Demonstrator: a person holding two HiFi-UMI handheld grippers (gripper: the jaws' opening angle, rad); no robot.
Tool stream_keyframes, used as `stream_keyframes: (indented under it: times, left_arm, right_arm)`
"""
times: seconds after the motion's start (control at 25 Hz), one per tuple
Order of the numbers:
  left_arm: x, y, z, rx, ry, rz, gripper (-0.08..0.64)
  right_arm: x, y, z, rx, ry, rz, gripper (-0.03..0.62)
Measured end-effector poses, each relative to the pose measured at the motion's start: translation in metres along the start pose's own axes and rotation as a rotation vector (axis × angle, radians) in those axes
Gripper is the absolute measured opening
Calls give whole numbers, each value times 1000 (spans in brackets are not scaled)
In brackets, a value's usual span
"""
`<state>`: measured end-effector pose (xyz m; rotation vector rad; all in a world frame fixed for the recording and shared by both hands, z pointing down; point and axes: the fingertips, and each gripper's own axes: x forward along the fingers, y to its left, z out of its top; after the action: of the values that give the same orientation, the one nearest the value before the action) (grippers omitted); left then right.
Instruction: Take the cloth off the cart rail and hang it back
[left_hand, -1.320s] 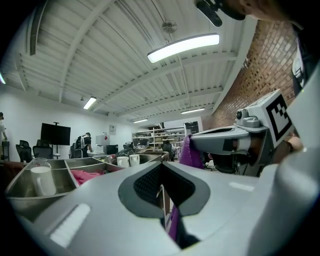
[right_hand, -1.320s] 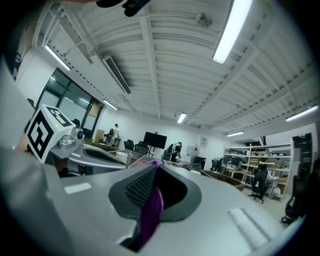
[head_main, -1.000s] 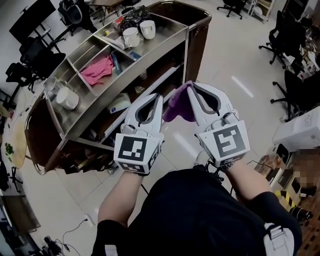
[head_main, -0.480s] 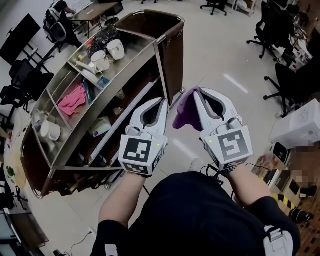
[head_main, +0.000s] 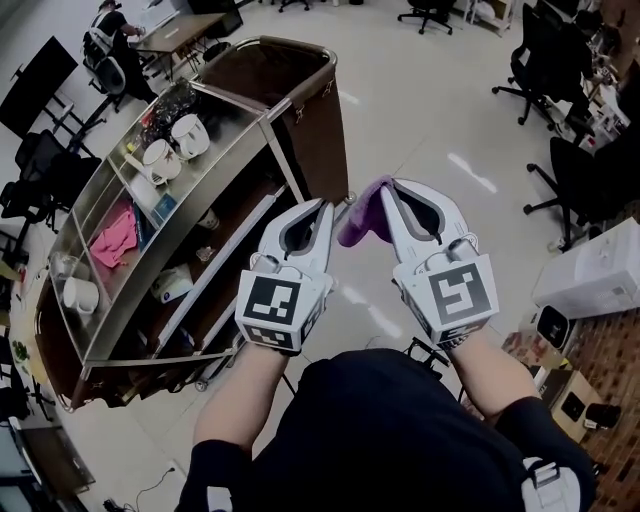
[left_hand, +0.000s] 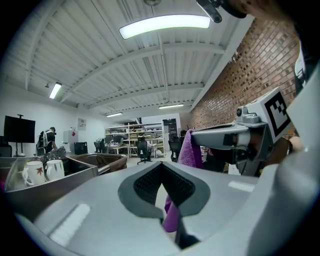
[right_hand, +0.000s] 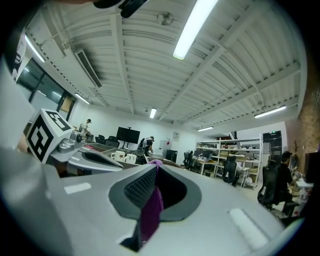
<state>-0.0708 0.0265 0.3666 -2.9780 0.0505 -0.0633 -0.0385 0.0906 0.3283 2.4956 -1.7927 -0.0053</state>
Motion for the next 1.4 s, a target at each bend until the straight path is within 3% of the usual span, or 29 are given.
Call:
stream_keyframes:
  times: [0.12, 0.28, 0.4, 0.64, 0.96, 1.16, 1.4]
  left_arm:
    - [27, -9, 2, 5, 3, 1, -5]
    - [59, -15, 4, 4, 10, -7, -5]
    - [82, -16, 4, -2, 9, -18, -5]
    - [130, -8, -3, -18, 0, -49, -5]
    - [214, 31, -14, -51, -15, -72, -5]
    - [265, 63, -8, -61, -30, -65, -5]
    - [303, 96, -5, -58, -36, -26, -5]
  right_arm:
    - [3, -31, 4, -13, -63, 7, 8]
    - [4, -62, -4, 18, -6, -5, 8]
    - [10, -85, 1, 1, -63, -13, 9]
    - [30, -121, -13, 15, 14, -43, 8]
    - [102, -178, -23, -1, 45, -46, 8]
    - [158, -224, 2, -40, -82, -62, 8]
    - [210, -247, 1, -38, -68, -13, 8]
